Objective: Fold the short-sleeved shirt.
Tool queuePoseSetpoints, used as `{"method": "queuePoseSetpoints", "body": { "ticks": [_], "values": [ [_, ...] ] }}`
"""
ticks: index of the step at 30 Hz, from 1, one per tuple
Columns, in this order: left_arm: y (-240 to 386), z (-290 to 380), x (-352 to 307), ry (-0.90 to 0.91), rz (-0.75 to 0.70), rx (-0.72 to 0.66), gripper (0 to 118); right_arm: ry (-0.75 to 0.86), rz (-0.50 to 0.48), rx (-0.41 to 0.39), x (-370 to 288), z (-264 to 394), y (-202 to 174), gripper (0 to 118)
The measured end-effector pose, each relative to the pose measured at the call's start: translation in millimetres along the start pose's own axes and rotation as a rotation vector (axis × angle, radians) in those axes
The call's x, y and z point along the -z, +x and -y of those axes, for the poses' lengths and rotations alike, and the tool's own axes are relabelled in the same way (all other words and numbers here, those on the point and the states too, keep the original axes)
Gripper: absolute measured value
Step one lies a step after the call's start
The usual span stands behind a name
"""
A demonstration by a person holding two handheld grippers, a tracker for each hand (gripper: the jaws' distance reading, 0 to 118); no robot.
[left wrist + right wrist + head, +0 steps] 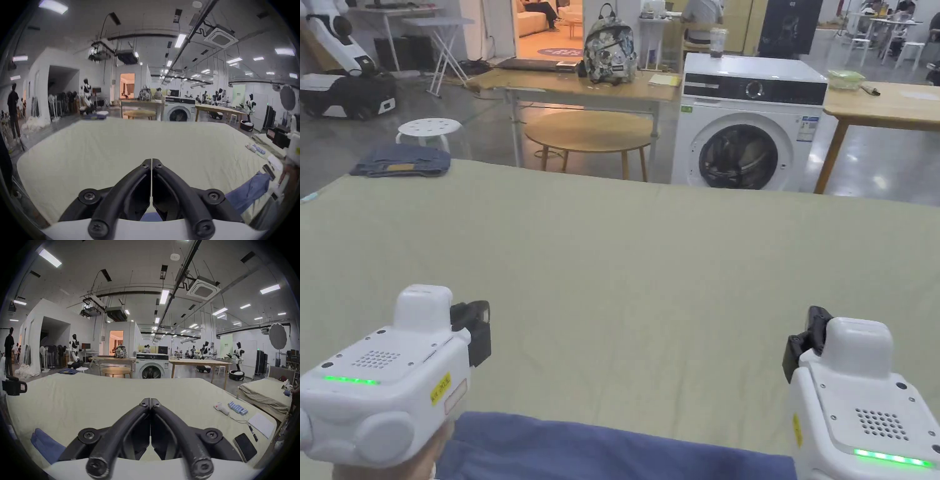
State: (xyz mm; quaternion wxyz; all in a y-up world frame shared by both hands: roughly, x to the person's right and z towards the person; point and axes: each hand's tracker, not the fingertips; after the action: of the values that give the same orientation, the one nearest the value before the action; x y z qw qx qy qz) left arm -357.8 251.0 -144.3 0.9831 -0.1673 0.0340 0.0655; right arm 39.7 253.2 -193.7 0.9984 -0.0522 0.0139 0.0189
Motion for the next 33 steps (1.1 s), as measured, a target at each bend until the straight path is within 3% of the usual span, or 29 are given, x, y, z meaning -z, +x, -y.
{"method": "queuePoseSetpoints", "body": {
  "ticks": [12,15,17,18,19,23,26,30,33],
  "values": [
    [-115,50,26,-0.502,0.179,-0.311,4,-0.140,-0.027,-0.004,13,29,2,0],
    [-129,63,34,-0.570,0.225,-0.386,28,-0.167,-0.035,-0.003,15,34,2,0],
    [-135,70,40,-0.612,0.259,-0.447,74,-0.178,-0.038,-0.007,16,37,1,0],
    [-139,73,44,-0.632,0.267,-0.456,91,-0.183,-0.039,-0.009,15,38,2,0],
    [-139,76,45,-0.648,0.290,-0.467,95,-0.187,-0.039,-0.012,15,39,2,0],
    [-144,89,59,-0.690,0.369,-0.527,94,-0.202,-0.035,-0.014,16,43,5,0],
    [-150,104,74,-0.761,0.338,-0.553,94,-0.219,-0.036,-0.006,17,46,7,0],
    [-149,110,82,-0.748,0.487,-0.664,94,-0.232,-0.032,-0.011,16,50,9,0],
    [-128,118,83,-0.822,0.564,-0.701,75,-0.242,-0.031,-0.011,17,53,10,0]
  ]
}}
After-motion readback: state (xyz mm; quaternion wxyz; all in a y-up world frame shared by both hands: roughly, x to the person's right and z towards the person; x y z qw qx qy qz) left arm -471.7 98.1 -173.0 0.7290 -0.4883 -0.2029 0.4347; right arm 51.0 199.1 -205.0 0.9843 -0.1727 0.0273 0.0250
